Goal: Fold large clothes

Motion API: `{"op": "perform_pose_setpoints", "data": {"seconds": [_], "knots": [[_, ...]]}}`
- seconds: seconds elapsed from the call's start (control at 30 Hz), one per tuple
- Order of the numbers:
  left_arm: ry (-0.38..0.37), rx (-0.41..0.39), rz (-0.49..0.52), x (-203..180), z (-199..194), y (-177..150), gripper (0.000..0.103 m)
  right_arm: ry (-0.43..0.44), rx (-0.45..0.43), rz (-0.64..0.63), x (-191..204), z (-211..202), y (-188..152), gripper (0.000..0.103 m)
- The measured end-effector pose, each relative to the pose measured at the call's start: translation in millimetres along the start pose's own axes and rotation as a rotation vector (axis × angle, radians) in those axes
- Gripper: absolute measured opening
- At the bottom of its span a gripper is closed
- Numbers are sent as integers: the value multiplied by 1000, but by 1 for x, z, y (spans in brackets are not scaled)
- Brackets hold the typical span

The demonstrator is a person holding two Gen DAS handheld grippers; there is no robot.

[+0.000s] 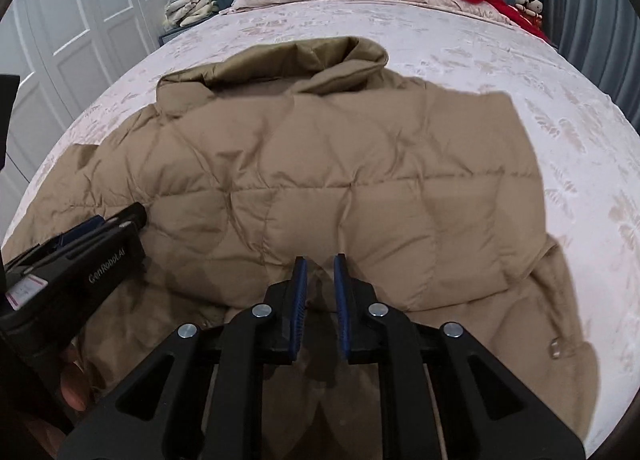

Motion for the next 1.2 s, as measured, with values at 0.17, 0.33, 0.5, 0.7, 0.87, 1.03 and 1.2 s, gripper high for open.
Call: {"op": "perform_pose_setpoints", "data": {"seconds": [0.17,0.33,0.5,0.7,0.87,1.03,1.2], "knots": [[33,-51,35,-3,7,-8,49,-40,-22,-34,7,6,-4,12],[46,-85,46,-5,11,-11,49,-71,-48,-54,9,9,-6,12],[52,-101,51,-5,11,-13,49,-72,-61,-52,9,9,-8,12],[-1,-92,14,0,9,-12,53,-57,-79,-37,7,8,-9,12],[-140,-31,-79,44,-31,-5,60,-19,-40,26,-3,-8,-7,24],[-87,-94,-227,170,-90,7,85,-33,-78,21,20,-81,-23,50],[81,-31,-538,343,-80,8,86,37,-79,8,61,-127,-48,59]]}}
Point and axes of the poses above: each gripper's, at about its wrist camera, not at the fingertips, and z roughly the way its jaws point, x to its left, y to its top, the point moved 5 cm from there along z, roughly the way its jaws point, and after that the axes turned 13 degrees about -z, right-handed, at the moved point
